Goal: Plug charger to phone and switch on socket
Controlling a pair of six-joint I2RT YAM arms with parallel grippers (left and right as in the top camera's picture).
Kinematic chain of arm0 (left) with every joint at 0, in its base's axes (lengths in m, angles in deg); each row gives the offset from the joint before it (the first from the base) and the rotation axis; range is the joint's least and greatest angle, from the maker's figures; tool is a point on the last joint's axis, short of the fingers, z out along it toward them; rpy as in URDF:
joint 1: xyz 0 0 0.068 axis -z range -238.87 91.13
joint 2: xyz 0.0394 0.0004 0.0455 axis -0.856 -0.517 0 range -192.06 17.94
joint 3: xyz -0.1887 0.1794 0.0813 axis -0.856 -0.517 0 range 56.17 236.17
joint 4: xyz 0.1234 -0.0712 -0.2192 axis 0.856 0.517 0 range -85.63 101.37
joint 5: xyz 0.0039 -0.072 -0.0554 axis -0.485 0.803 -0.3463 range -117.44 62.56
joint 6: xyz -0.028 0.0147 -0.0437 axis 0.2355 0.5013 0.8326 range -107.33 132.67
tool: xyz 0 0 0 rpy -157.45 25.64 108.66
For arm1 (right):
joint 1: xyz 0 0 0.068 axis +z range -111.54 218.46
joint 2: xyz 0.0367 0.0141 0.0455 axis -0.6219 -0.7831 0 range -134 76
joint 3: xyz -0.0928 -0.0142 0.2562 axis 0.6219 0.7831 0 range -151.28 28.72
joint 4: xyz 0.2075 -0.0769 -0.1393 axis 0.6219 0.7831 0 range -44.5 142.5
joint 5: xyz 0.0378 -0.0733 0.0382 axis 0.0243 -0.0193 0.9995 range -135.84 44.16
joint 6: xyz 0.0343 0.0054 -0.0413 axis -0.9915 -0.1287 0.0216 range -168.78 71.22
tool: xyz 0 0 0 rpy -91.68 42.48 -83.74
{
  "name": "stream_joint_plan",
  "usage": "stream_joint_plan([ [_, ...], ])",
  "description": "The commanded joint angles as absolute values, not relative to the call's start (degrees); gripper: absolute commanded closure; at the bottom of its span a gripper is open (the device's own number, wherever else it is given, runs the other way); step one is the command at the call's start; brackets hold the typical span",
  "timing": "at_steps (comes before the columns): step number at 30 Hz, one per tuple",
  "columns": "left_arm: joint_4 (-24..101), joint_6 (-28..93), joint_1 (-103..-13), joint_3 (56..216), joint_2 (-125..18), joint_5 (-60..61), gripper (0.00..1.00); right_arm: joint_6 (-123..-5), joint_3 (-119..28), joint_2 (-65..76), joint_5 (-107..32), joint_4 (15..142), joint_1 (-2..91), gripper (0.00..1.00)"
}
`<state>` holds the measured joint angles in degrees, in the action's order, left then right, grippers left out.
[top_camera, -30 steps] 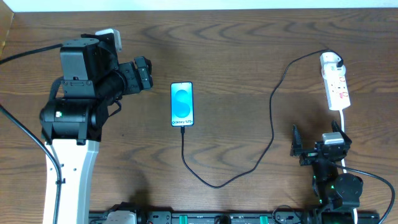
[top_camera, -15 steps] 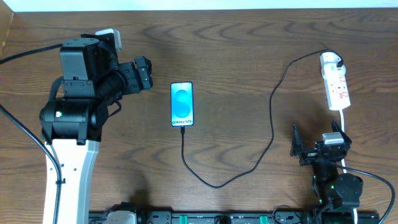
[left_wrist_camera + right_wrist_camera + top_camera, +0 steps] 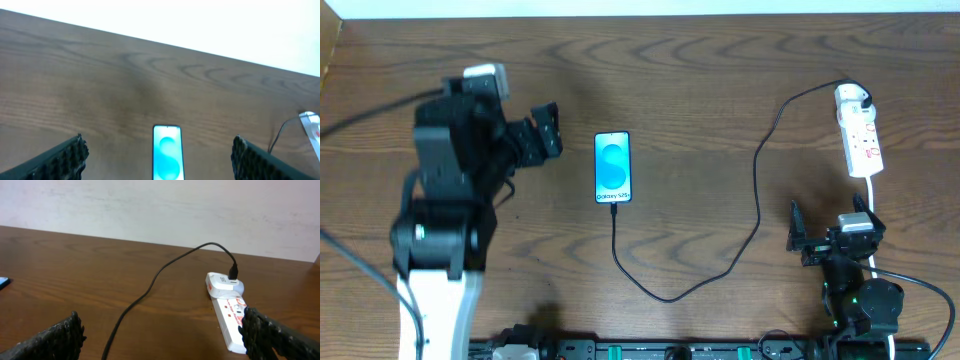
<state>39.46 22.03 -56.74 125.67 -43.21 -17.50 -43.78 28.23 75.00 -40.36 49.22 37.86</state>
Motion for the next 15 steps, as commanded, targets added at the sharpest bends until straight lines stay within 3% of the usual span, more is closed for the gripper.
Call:
stream_joint_plan([
  [1,27.8,21.0,-57.0,111.9,-33.6,-18.9,0.07,-44.4,28.4,75.4,-40.7,49.4,38.0,0.01],
  [9,4.7,20.2,-57.3,81.9,-12.6,-18.9,0.07,-44.4,28.4,75.4,-40.7,49.4,38.0,0.01],
  [15,-3.0,17.2,-57.3,68.3,-1.2,-19.0,0.07,-44.4,28.4,75.4,-40.7,49.4,38.0,0.01],
])
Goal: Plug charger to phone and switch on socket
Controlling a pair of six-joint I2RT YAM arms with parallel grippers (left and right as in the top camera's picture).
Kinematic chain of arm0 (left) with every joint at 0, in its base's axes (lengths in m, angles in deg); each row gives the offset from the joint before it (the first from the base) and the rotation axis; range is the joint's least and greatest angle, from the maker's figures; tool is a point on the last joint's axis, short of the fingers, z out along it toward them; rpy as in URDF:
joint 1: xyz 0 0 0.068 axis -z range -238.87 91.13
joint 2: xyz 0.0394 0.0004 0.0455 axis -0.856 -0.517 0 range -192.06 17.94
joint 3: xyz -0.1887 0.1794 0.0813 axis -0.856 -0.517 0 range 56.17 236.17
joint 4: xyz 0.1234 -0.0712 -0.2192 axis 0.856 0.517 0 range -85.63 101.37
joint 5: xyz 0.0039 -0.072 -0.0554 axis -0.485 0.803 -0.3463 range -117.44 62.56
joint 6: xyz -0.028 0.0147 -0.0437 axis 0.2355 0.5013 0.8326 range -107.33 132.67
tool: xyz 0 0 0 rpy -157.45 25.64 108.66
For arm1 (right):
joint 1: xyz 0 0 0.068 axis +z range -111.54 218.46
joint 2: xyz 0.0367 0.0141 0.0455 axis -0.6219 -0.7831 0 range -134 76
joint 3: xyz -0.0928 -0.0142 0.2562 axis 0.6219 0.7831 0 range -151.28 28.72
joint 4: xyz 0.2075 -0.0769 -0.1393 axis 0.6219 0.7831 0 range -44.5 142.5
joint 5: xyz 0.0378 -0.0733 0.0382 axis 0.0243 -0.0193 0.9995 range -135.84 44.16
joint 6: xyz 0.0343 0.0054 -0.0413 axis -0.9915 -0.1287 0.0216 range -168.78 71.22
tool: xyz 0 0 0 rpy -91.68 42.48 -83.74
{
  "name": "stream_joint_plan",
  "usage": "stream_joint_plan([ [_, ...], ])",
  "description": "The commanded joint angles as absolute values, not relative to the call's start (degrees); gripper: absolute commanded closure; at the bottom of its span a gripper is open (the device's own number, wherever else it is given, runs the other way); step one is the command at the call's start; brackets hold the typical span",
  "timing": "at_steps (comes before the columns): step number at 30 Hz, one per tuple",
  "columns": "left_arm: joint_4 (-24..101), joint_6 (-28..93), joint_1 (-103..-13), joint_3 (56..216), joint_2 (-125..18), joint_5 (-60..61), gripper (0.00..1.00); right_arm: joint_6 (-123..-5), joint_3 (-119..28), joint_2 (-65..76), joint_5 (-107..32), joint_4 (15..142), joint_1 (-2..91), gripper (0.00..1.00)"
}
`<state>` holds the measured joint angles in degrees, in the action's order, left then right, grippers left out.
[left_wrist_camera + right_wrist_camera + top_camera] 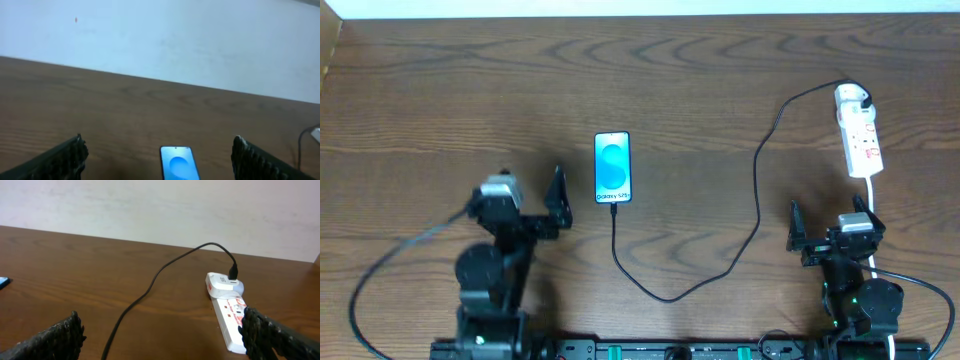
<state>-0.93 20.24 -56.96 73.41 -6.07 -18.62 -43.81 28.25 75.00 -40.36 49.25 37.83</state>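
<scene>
The phone lies screen-up mid-table with its blue screen lit; the black charger cable is plugged into its near end and loops right to the white adapter on the white power strip. My left gripper is open near the front edge, left of the phone, which shows ahead between its fingers. My right gripper is open at the front right, just short of the strip, with nothing between its fingers.
The brown wooden table ends at a pale wall behind. A black rail runs along the front edge between the two arm bases. The strip's own white lead runs past my right arm.
My left arm has drawn back from a raised, extended pose left of the phone to a low pose near the front edge. The right arm, phone and cable are unchanged.
</scene>
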Motion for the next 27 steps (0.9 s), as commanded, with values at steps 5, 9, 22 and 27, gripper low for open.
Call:
stream_joint_plan([
  [5,-3.5,15.0,-57.3,61.5,6.3,-19.2,0.07,-44.4,28.4,75.4,-40.7,49.4,38.0,0.01],
  [9,-3.2,13.1,-57.3,58.7,10.3,-19.2,0.07,-44.4,28.4,75.4,-40.7,49.4,38.0,0.01],
  [22,8.0,11.8,-57.3,56.4,17.9,-20.8,0.07,-44.4,28.4,75.4,-40.7,49.4,38.0,0.01],
  [27,8.0,11.8,-57.3,56.4,17.9,-20.8,0.07,-44.4,28.4,75.4,-40.6,49.4,38.0,0.01],
])
